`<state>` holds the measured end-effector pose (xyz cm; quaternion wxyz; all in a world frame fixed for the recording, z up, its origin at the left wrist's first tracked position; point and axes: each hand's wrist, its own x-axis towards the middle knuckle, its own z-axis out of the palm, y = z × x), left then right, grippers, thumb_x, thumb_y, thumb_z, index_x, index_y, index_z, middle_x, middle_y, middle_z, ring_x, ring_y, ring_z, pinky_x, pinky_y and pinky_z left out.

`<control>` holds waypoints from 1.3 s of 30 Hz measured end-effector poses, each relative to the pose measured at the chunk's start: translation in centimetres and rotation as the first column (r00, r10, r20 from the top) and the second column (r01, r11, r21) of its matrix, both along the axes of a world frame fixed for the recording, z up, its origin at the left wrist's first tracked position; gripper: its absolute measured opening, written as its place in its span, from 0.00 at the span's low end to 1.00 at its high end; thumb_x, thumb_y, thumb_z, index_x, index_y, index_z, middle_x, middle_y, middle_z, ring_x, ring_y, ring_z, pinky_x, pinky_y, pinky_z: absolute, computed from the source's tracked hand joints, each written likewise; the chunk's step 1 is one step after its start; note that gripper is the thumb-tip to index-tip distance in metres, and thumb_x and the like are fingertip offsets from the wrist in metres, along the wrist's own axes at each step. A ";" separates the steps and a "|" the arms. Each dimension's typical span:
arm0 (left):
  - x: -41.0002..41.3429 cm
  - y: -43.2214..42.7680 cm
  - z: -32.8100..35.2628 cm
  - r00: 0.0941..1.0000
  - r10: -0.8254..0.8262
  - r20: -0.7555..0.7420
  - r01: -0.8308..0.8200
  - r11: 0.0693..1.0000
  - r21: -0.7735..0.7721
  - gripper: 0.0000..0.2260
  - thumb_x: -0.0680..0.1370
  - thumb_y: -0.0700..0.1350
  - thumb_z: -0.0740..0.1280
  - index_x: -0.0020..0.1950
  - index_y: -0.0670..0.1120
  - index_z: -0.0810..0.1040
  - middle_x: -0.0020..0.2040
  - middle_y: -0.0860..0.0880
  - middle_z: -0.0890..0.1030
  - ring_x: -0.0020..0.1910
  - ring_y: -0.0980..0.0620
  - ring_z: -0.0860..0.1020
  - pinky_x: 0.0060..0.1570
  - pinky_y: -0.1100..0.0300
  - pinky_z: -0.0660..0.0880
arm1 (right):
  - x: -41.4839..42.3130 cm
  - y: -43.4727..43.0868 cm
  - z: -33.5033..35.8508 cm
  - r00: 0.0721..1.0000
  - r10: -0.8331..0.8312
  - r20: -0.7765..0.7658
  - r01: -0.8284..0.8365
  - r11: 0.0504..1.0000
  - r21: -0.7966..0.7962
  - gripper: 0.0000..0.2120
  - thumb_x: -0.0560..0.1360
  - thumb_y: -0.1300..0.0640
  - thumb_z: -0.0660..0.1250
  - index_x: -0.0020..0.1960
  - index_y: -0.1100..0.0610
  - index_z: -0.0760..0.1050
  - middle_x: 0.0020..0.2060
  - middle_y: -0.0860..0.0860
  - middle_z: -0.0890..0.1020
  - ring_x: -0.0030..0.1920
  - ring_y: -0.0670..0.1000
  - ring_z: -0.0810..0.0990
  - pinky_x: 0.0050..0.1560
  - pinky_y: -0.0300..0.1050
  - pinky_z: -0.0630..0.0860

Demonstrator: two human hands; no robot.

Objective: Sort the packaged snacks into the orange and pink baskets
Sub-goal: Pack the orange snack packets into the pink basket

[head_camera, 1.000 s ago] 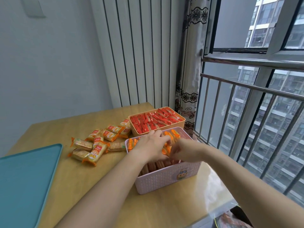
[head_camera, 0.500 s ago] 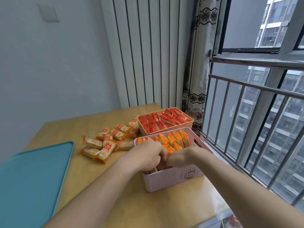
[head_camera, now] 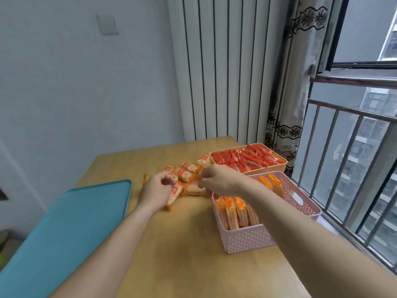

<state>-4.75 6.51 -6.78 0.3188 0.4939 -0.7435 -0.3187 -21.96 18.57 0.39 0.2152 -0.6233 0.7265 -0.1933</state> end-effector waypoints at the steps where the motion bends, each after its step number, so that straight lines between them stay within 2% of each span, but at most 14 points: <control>1: 1.0 -0.9 -0.9 0.994 0.022 0.106 -0.020 1.000 -0.021 0.13 0.73 0.35 0.65 0.42 0.54 0.80 0.44 0.55 0.84 0.45 0.52 0.80 0.48 0.55 0.77 | 1.1 -1.5 -0.2 1.000 -0.001 -0.029 0.000 1.000 -0.028 0.13 0.79 0.58 0.61 0.51 0.62 0.82 0.40 0.57 0.87 0.36 0.54 0.83 0.38 0.45 0.78; 4: 3.0 -3.0 -3.0 0.967 -0.030 0.254 0.044 0.998 -0.049 0.16 0.72 0.38 0.68 0.46 0.61 0.76 0.51 0.53 0.80 0.52 0.47 0.80 0.52 0.52 0.78 | 4.5 -6.8 -2.4 1.000 0.010 0.002 -0.010 0.996 0.084 0.17 0.77 0.65 0.56 0.61 0.61 0.78 0.44 0.60 0.85 0.36 0.56 0.83 0.39 0.48 0.83; 6: 3.5 -3.9 -3.7 0.912 0.029 0.408 0.044 0.984 -0.170 0.20 0.74 0.38 0.64 0.56 0.63 0.74 0.59 0.53 0.77 0.61 0.45 0.76 0.56 0.51 0.76 | 6.0 -9.9 -4.7 0.993 0.032 -0.113 -0.016 0.990 0.143 0.20 0.79 0.63 0.58 0.69 0.59 0.72 0.60 0.62 0.80 0.55 0.62 0.83 0.54 0.54 0.82; 8: 3.8 -5.2 -3.8 0.797 0.106 0.594 0.103 0.946 -0.308 0.28 0.76 0.36 0.61 0.70 0.61 0.69 0.72 0.52 0.69 0.71 0.44 0.66 0.66 0.49 0.70 | 7.1 -12.1 -7.3 0.933 0.069 -0.354 -0.007 0.985 0.173 0.24 0.81 0.53 0.60 0.76 0.55 0.64 0.75 0.61 0.67 0.74 0.65 0.67 0.68 0.58 0.71; 10: 3.8 -6.9 -3.6 0.691 0.080 0.719 0.233 0.916 -0.326 0.34 0.77 0.35 0.61 0.79 0.58 0.59 0.80 0.52 0.59 0.78 0.44 0.57 0.73 0.46 0.62 | 7.9 -13.8 -8.8 0.834 0.108 -0.540 0.008 0.978 0.207 0.28 0.83 0.47 0.56 0.81 0.52 0.57 0.81 0.56 0.55 0.80 0.63 0.52 0.72 0.61 0.63; 12: 3.4 -8.5 -3.6 0.577 -0.002 0.817 0.331 0.915 -0.232 0.38 0.78 0.36 0.63 0.82 0.56 0.50 0.83 0.53 0.54 0.81 0.43 0.52 0.78 0.44 0.53 | 7.9 -14.5 -8.9 0.730 0.143 -0.668 -0.018 0.982 0.190 0.27 0.84 0.46 0.55 0.81 0.51 0.58 0.80 0.54 0.59 0.80 0.60 0.54 0.73 0.61 0.61; 14: 3.0 -10.2 -3.9 0.490 -0.083 0.868 0.343 0.933 -0.104 0.42 0.77 0.41 0.67 0.83 0.54 0.45 0.82 0.49 0.57 0.81 0.43 0.53 0.78 0.40 0.48 | 7.9 -15.5 -8.3 0.647 0.155 -0.747 -0.071 0.987 0.143 0.24 0.83 0.47 0.58 0.77 0.52 0.65 0.75 0.53 0.70 0.76 0.58 0.65 0.72 0.57 0.63; 18: 2.5 -12.4 -3.5 0.397 -0.140 0.907 0.359 0.933 -0.012 0.37 0.71 0.53 0.72 0.78 0.52 0.61 0.72 0.44 0.68 0.74 0.41 0.65 0.75 0.40 0.57 | 6.2 -16.3 -5.4 0.615 0.188 -0.766 -0.080 0.981 0.177 0.16 0.79 0.51 0.64 0.66 0.52 0.75 0.61 0.51 0.81 0.63 0.56 0.79 0.57 0.51 0.71; 22: 3.1 -13.1 -3.2 0.421 -0.236 0.876 0.380 0.923 0.065 0.35 0.66 0.57 0.77 0.69 0.52 0.69 0.68 0.48 0.74 0.67 0.44 0.73 0.65 0.48 0.71 | 3.3 -16.8 -4.2 0.691 0.209 -0.692 0.092 0.924 0.372 0.13 0.76 0.52 0.66 0.59 0.53 0.77 0.48 0.49 0.78 0.48 0.55 0.79 0.44 0.46 0.72; 25: 3.0 -12.3 -3.3 0.454 -0.294 0.841 0.395 0.913 0.106 0.33 0.66 0.56 0.77 0.67 0.52 0.68 0.66 0.52 0.77 0.64 0.46 0.76 0.58 0.52 0.74 | 2.4 -17.0 -6.5 0.705 0.255 -0.662 0.135 0.868 0.478 0.09 0.73 0.54 0.71 0.51 0.54 0.74 0.48 0.50 0.78 0.53 0.57 0.82 0.46 0.47 0.74; 30: 3.7 -12.3 -2.4 0.547 -0.330 0.769 0.317 0.932 0.174 0.26 0.67 0.58 0.78 0.58 0.48 0.76 0.56 0.48 0.82 0.52 0.47 0.79 0.49 0.56 0.76 | 1.6 -17.0 -6.8 0.704 0.272 -0.656 0.135 0.856 0.499 0.26 0.71 0.50 0.77 0.65 0.53 0.75 0.60 0.50 0.81 0.59 0.56 0.82 0.47 0.48 0.73; 32: 4.2 -13.1 -1.5 0.708 -0.295 0.642 0.226 0.955 0.190 0.23 0.68 0.58 0.79 0.55 0.46 0.78 0.50 0.48 0.83 0.48 0.47 0.81 0.44 0.57 0.76 | 1.0 -17.4 -5.8 0.751 0.234 -0.618 0.134 0.862 0.488 0.21 0.70 0.48 0.76 0.60 0.54 0.77 0.56 0.51 0.83 0.55 0.56 0.83 0.48 0.49 0.77; 35: 4.0 -14.9 -0.7 0.952 -0.149 0.268 0.076 0.961 0.264 0.22 0.66 0.57 0.80 0.51 0.46 0.79 0.45 0.48 0.85 0.44 0.48 0.84 0.39 0.58 0.79 | -0.1 -18.2 -4.1 0.891 0.034 -0.454 0.127 0.939 0.320 0.12 0.71 0.49 0.73 0.44 0.56 0.74 0.42 0.52 0.81 0.40 0.52 0.79 0.42 0.45 0.78; 39: 1.0 -16.4 -1.6 0.998 0.046 0.032 -0.054 0.934 0.352 0.23 0.64 0.61 0.80 0.48 0.47 0.79 0.46 0.47 0.85 0.46 0.48 0.83 0.44 0.56 0.78 | -0.3 -20.5 -4.6 0.961 -0.135 -0.243 0.178 0.970 0.167 0.13 0.75 0.48 0.71 0.47 0.56 0.72 0.43 0.53 0.80 0.41 0.52 0.78 0.36 0.44 0.73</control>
